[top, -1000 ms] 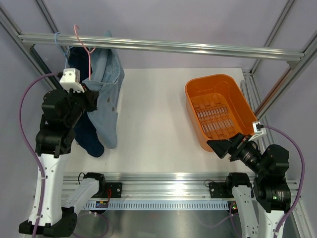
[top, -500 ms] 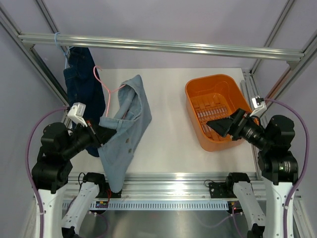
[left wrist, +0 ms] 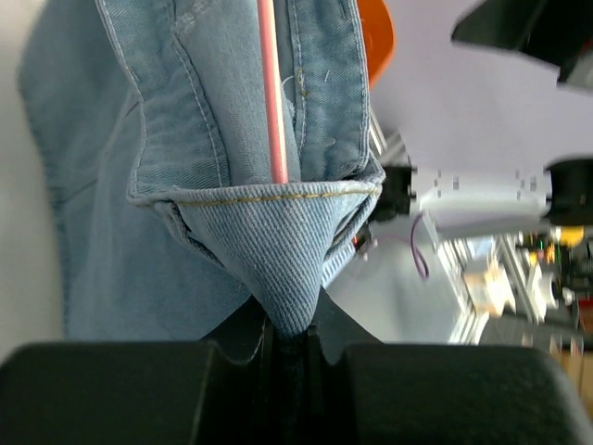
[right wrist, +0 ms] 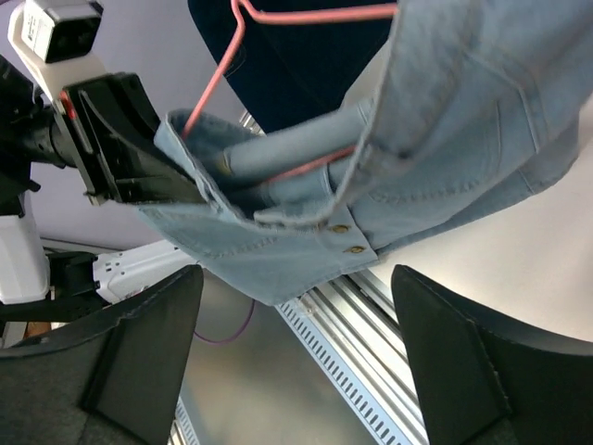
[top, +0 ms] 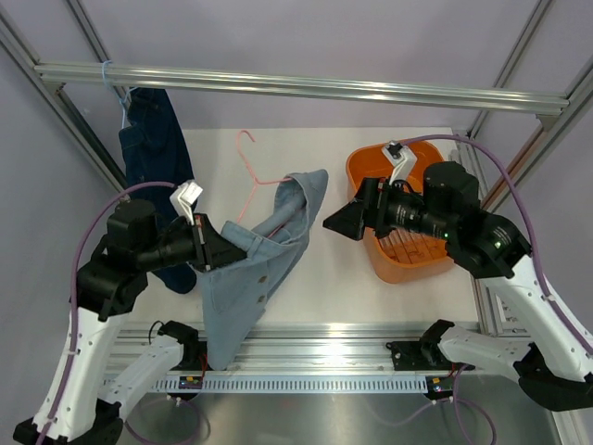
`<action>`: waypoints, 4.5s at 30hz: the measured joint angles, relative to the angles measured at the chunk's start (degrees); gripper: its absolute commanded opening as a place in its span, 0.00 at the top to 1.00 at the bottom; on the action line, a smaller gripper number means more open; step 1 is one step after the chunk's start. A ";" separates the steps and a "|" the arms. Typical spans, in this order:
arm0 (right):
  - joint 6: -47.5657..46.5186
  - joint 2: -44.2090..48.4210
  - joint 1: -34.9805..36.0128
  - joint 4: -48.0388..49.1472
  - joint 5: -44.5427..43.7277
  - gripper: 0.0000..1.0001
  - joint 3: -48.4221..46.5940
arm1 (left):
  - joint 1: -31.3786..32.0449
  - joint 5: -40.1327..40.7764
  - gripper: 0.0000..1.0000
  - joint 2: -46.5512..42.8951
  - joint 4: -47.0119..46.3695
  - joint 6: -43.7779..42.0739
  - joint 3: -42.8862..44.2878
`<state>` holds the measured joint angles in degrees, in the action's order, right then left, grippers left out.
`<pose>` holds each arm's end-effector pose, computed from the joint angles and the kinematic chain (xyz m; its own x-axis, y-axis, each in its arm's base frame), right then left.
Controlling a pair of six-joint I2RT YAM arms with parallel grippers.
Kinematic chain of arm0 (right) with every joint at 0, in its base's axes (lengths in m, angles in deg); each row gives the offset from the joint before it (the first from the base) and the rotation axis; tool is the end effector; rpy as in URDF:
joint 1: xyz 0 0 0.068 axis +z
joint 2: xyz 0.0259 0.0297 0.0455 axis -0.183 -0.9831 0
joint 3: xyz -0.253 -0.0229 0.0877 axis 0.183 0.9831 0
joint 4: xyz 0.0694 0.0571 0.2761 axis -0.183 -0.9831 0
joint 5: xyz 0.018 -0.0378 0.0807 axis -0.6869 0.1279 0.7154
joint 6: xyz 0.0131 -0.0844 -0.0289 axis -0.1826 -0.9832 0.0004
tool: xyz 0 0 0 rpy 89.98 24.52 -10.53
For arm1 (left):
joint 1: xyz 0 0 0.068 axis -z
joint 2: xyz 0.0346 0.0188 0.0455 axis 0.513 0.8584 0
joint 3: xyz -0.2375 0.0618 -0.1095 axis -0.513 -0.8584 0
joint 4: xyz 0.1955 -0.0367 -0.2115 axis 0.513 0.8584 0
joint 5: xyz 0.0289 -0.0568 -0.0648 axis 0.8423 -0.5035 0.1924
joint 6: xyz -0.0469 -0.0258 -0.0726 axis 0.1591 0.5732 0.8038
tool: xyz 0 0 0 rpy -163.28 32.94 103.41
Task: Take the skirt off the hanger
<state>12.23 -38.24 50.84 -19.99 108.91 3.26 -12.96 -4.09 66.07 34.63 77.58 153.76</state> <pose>0.1752 0.1830 0.4580 -0.6548 0.1271 -0.7451 -0.5844 0.5400 0.6057 0.1425 -0.0995 0.4028 -0.7517 -0.1697 -0.6373 0.4618 0.5544 -0.6924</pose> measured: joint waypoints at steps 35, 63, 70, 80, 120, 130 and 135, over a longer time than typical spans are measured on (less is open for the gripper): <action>-8.37 -34.64 21.24 1.81 -19.56 0.68 -26.29 | 7.17 -1.55 1.00 -10.95 5.20 0.83 -5.35; -7.65 -30.40 22.60 -12.63 -35.76 1.00 -27.50 | 7.17 6.19 0.10 -17.22 10.62 0.11 -3.34; -6.99 -25.14 22.60 -13.88 -35.93 1.00 -27.67 | 7.17 6.80 0.26 -19.10 10.84 0.31 -9.22; -5.70 -21.94 22.62 -16.24 -38.64 1.00 -27.69 | 7.17 8.81 1.00 -19.56 11.30 0.02 -8.92; 10.36 5.81 -14.12 -9.73 -28.50 1.00 3.37 | 7.65 26.56 1.00 -29.07 21.49 2.45 2.45; 1.27 -1.73 -10.05 -7.72 -20.39 1.00 -1.70 | 7.21 12.66 0.07 -25.00 12.11 1.57 -4.44; -3.69 -7.19 -0.17 -8.50 -19.28 1.00 -9.14 | 6.75 10.21 0.01 -17.27 7.50 0.61 2.40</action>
<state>8.54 -45.44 50.66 -28.50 89.63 -5.88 -6.20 6.12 48.81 42.12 78.19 156.17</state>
